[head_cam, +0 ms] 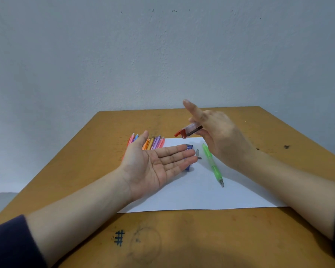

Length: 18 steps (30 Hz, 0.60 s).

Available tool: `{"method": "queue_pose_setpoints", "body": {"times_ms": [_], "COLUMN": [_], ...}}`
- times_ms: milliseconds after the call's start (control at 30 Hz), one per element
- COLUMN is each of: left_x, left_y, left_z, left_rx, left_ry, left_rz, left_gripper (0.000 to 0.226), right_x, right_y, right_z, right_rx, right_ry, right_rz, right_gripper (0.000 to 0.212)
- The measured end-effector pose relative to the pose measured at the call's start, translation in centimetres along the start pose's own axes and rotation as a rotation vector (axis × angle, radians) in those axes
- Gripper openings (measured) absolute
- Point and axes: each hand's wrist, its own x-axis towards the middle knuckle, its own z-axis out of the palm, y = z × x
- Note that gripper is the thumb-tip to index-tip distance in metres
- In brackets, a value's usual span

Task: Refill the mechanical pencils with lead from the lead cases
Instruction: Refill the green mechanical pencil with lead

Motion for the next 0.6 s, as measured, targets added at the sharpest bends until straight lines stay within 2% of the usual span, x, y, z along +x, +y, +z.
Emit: {"method": "queue_pose_setpoints", "body": {"times_ms": [67, 167, 333, 367, 467, 500, 600], "left_x": [0.05, 0.07, -0.06, -0.07, -0.07, -0.05, -0.05], "left_y": [-0.01, 0.0, 0.02, 0.05, 0.06, 0.05, 0.01], "left_z": [-0.04, -0.04, 0.06, 0.06, 0.06, 0.09, 0.1], "left_rx": [0.0, 0.003, 0.001, 0.0, 0.004, 0.007, 0.019], "left_ry": [-0.007, -0.001, 0.02, 0.023, 0.025, 0.026, 0.03], "left_rz": [-0.007, -0.005, -0.001, -0.002, -0.004, -0.003, -0.002], "left_gripper": [0.088, 0.088, 0.086, 0.087, 0.088, 0.088, 0.086], "right_x": [-0.09, -0.33, -0.04, -0.09, -0.42, -0.47, -0.34], "right_y": [0.1, 0.32, -0.1, -0.15, 0.17, 0.24, 0.08], "right_z": [0.08, 0.02, -0.2, -0.16, -0.09, -0.08, 0.04], "right_rx": [-0.027, -0.09, -0.001, -0.021, -0.126, -0.126, -0.069], "right_ry": [0.0, 0.025, 0.046, 0.047, 0.03, 0.029, 0.035], "right_rz": [-0.009, -0.077, -0.064, -0.073, -0.136, -0.131, -0.087], "right_gripper": [0.068, 0.049, 0.074, 0.072, 0.042, 0.04, 0.063]}}
